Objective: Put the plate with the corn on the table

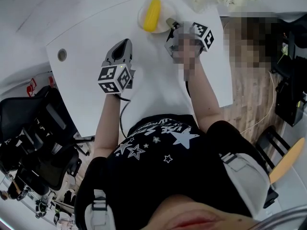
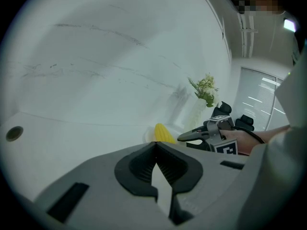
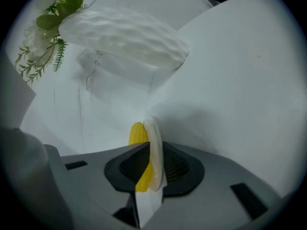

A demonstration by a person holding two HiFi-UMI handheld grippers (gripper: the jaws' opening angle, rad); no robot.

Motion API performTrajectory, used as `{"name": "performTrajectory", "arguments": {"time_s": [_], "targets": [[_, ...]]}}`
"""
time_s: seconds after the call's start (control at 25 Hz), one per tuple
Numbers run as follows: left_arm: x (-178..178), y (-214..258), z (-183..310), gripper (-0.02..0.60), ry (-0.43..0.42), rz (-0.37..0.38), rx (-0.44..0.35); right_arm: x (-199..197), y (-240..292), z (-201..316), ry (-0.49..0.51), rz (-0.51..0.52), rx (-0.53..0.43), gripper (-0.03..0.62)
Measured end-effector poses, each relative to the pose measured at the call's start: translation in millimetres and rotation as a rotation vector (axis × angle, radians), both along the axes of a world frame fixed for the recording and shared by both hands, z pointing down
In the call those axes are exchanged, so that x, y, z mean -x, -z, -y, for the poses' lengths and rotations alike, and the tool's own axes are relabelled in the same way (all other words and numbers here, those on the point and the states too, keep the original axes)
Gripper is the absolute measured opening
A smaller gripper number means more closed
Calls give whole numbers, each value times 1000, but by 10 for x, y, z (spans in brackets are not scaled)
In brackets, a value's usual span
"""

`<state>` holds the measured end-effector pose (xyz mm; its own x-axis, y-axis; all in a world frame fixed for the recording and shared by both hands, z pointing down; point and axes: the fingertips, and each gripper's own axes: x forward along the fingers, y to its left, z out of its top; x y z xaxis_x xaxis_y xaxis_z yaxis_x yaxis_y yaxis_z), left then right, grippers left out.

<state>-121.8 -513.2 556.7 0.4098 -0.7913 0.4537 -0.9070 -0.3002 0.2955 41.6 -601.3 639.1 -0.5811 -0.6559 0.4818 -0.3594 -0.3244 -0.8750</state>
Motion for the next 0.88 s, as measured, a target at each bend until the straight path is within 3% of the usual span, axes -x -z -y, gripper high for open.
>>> {"name": "performTrajectory", "arguments": {"time_s": [0.12,0.32,0.64,0.88], "targets": [[-16,22,-39,8,-1,-9,3,26,54,18,5,-12,-16,134],[-15,84,-147,8,1,-14,1,31,144,18,38,-131,-52,210],[71,164,-263,8,25,-28,-25,3,162,-46,58,-348,-48,258],[185,293,-524,8,47,-49,-54,-75,316,-285,37,-380,-78,258]]}}
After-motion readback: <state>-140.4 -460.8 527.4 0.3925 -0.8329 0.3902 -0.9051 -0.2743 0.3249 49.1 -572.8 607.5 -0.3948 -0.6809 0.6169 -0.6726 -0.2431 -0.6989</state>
